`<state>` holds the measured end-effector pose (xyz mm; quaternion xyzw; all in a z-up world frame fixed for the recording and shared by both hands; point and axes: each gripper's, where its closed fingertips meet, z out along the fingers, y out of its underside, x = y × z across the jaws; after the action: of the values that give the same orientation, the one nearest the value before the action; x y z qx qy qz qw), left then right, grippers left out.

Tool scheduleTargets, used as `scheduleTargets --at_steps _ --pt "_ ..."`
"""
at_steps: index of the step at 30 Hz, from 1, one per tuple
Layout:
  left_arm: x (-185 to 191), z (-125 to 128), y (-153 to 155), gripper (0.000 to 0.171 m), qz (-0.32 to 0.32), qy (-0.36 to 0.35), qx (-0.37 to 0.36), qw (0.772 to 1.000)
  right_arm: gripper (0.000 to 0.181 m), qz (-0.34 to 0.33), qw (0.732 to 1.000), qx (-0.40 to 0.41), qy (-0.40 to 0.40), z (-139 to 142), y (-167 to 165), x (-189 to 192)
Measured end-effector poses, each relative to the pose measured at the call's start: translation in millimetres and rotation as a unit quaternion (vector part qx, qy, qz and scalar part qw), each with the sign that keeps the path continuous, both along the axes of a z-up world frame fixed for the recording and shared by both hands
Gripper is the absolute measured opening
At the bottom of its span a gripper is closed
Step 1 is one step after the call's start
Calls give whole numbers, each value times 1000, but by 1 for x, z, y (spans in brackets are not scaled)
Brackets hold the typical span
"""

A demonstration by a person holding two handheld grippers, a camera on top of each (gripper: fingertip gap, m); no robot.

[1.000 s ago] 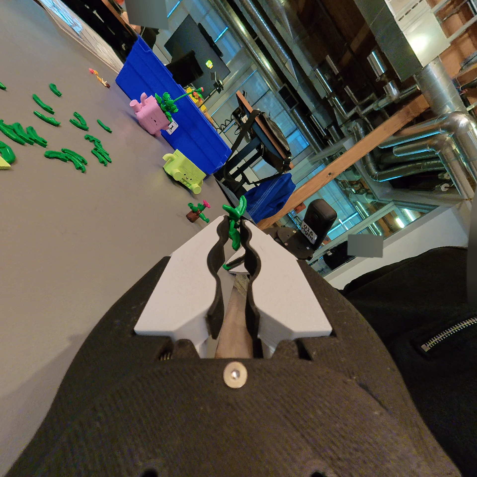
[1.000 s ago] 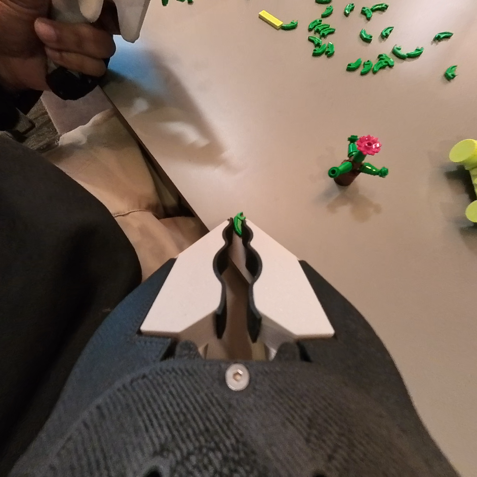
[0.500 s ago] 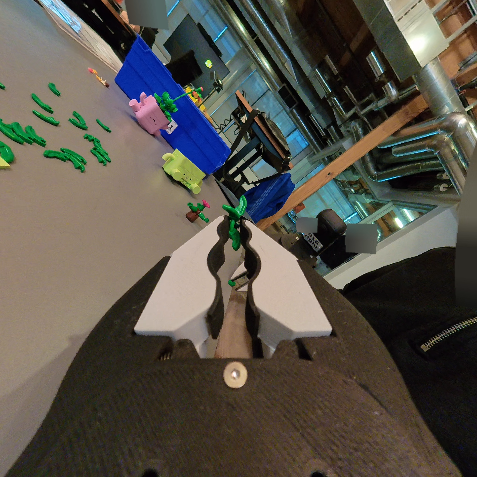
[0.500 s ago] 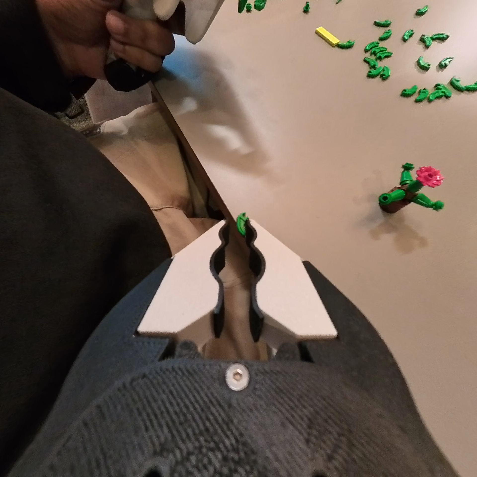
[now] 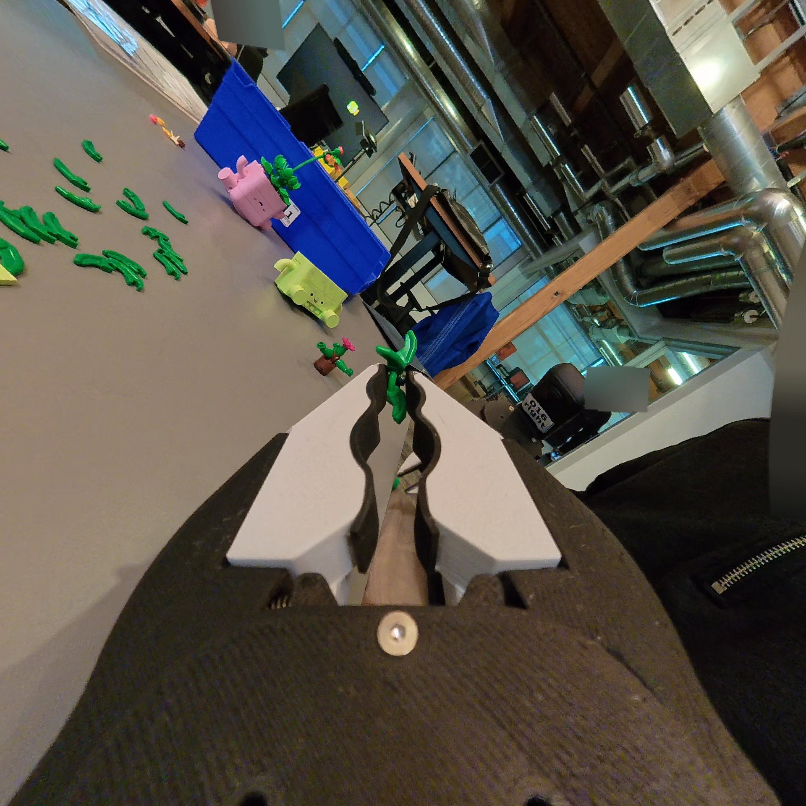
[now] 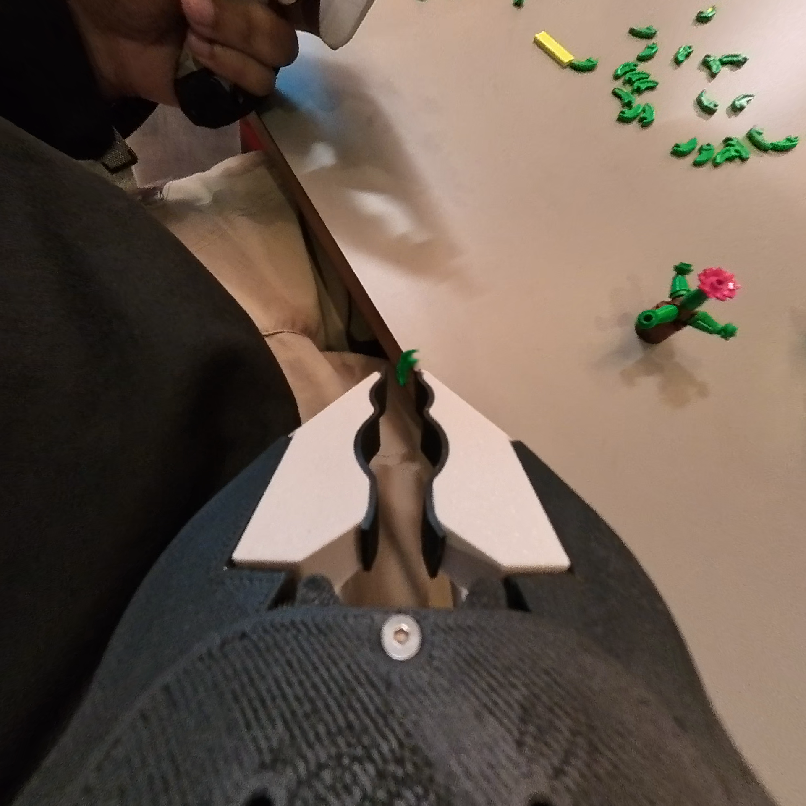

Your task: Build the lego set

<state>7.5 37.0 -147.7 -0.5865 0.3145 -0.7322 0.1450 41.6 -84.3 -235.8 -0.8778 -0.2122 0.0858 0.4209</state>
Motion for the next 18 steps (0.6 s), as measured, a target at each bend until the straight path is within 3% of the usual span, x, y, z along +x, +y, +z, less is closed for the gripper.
scheduleTargets --at_steps 5,9,14,18 --pt "0 0 0 5 1 0 0 1000 13 -57 993 33 98 14 -8 4" --pt "0 0 0 5 1 -1 -1 1000 19 -77 987 -8 142 0 -22 8" --pt "0 1 1 5 4 -3 -2 1000 16 -34 982 -16 186 1 -24 -12" --pt "-1 1 0 5 3 -5 -2 1000 15 4 987 -30 155 -7 -21 -24"
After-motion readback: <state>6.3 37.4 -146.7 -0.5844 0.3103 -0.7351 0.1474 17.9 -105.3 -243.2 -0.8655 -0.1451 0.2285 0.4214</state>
